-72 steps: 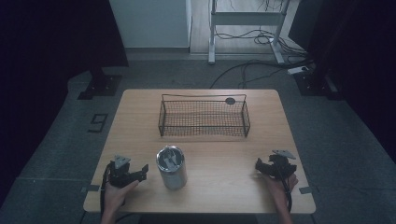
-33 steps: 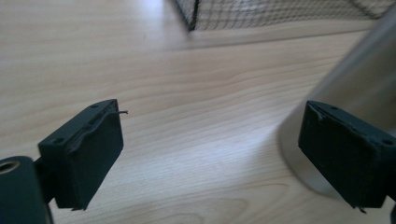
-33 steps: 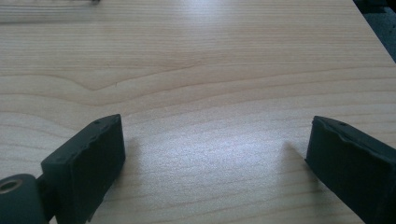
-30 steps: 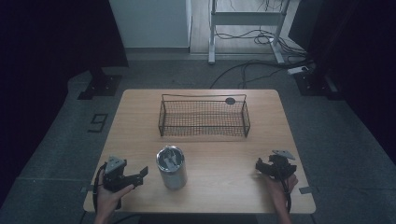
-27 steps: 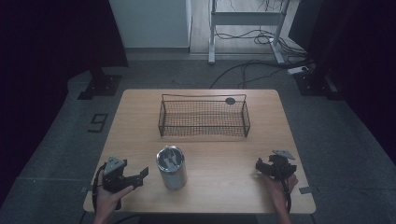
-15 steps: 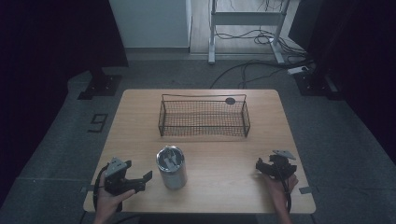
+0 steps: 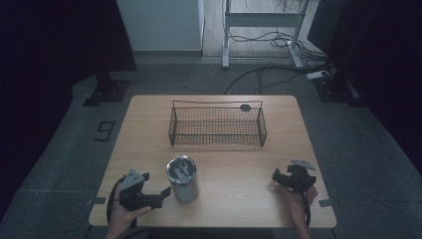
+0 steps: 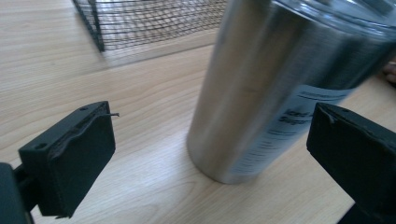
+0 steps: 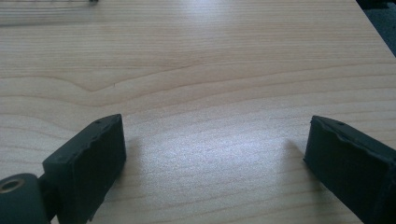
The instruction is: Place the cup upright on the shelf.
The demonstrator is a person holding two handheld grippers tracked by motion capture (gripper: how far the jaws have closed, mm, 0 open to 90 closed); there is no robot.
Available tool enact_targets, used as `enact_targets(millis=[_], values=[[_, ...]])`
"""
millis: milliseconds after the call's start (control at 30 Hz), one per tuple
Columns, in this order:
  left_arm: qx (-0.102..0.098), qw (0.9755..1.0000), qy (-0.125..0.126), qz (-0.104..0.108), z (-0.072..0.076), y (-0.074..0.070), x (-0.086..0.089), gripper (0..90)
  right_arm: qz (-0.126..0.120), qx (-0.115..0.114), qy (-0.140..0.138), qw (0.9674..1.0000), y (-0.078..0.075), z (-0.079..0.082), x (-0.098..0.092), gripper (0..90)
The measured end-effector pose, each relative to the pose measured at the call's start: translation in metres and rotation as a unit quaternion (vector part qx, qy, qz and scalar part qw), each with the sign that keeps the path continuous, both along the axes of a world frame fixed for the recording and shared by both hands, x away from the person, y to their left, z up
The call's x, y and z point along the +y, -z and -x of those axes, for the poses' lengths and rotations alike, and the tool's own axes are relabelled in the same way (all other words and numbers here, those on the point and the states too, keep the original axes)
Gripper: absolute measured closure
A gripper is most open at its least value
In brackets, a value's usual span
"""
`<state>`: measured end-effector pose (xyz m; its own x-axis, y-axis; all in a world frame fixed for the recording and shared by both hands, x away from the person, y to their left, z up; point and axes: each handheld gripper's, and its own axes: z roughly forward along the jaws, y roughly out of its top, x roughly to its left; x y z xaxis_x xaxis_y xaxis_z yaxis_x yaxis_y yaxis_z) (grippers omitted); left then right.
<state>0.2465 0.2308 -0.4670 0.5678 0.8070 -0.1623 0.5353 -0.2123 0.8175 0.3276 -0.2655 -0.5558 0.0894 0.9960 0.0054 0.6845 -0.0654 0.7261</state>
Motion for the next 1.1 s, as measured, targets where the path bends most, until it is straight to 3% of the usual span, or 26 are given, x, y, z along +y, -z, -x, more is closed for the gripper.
enact_targets(millis=[500, 767, 1100], values=[[-0.008, 0.9997, 0.023, 0.006, 0.001, 0.0, -0.022, 1.0, 0.0, 0.0, -0.002, 1.0, 0.0, 0.0, 0.0, 5.6], [-0.005, 0.9994, 0.035, -0.002, -0.001, 0.003, -0.035, 0.9, 0.001, -0.001, -0.002, 1.0, 0.0, 0.0, 0.0, 5.7], [-0.005, 0.9993, 0.036, -0.005, -0.008, 0.006, -0.046, 0.6, 0.0, -0.001, -0.002, 1.0, 0.0, 0.0, 0.0, 5.9]])
